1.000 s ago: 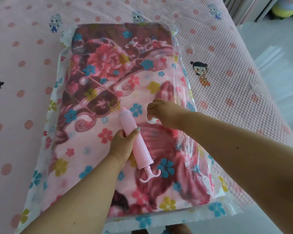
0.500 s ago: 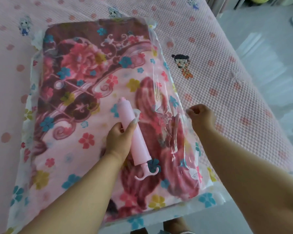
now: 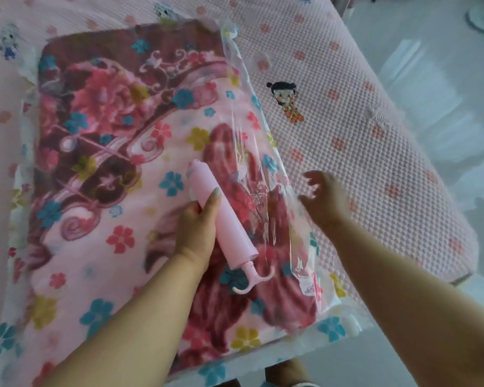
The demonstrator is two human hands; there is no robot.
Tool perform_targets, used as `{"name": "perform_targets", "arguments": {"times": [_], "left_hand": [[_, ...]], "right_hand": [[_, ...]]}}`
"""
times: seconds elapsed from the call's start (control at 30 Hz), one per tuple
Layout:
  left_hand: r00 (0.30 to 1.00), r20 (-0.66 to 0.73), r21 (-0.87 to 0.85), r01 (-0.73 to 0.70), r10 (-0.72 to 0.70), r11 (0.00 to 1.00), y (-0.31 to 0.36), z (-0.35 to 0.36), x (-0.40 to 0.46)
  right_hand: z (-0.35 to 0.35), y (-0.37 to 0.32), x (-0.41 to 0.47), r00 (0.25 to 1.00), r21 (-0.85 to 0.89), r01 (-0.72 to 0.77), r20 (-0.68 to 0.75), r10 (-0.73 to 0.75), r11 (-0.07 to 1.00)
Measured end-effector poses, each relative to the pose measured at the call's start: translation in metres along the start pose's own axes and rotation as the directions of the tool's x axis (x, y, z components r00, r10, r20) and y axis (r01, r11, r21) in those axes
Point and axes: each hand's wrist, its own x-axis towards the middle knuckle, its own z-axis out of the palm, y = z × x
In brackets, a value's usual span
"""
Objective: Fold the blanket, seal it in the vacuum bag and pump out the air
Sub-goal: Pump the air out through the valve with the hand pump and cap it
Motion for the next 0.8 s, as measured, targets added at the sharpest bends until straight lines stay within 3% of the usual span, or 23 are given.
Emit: {"name": "perform_targets", "arguments": {"times": [0.07, 0.13, 0.2, 0.3, 0.47, 0.57, 0.8], "left_hand": [[0.977, 0.094, -0.207, 0.206, -0.19, 0.956, 0.018, -0.004, -0.004], [0.92, 0.273, -0.469, 0.384, -0.283, 0.796, 0.038, -0.013, -0.004], [0.869, 0.39, -0.546, 0.484, -0.305, 0.684, 0.056, -0.026, -0.005], [0.824, 0.451, -0.482, 0.548, -0.342, 0.684, 0.074, -0.04, -0.008], [0.906, 0.148, -0.285, 0.423, -0.397, 0.86, 0.073, -0.066, 0.011], [0.923, 0.029, -0.355, 0.368, -0.384, 0.859, 0.06, -0.082, 0.019], [0.933, -0.008, -0.447, 0.32, -0.361, 0.835, 0.033, -0.096, 0.016]], "right_hand": [[-0.009, -0.049, -0.029, 0.915, 0.101, 0.346, 0.186, -0.359, 0.933], [-0.015, -0.088, -0.05, 0.753, 0.186, 0.564, 0.286, -0.593, 0.805], [-0.022, -0.123, -0.057, 0.668, 0.247, 0.644, 0.28, -0.69, 0.724], [-0.028, -0.161, -0.055, 0.603, 0.262, 0.714, 0.239, -0.761, 0.649], [-0.037, -0.183, -0.028, 0.823, 0.384, 0.423, 0.217, -0.525, 0.821], [-0.036, -0.186, -0.016, 0.836, 0.335, 0.402, 0.244, -0.491, 0.852], [-0.029, -0.198, -0.016, 0.823, 0.252, 0.437, 0.275, -0.497, 0.863]]}}
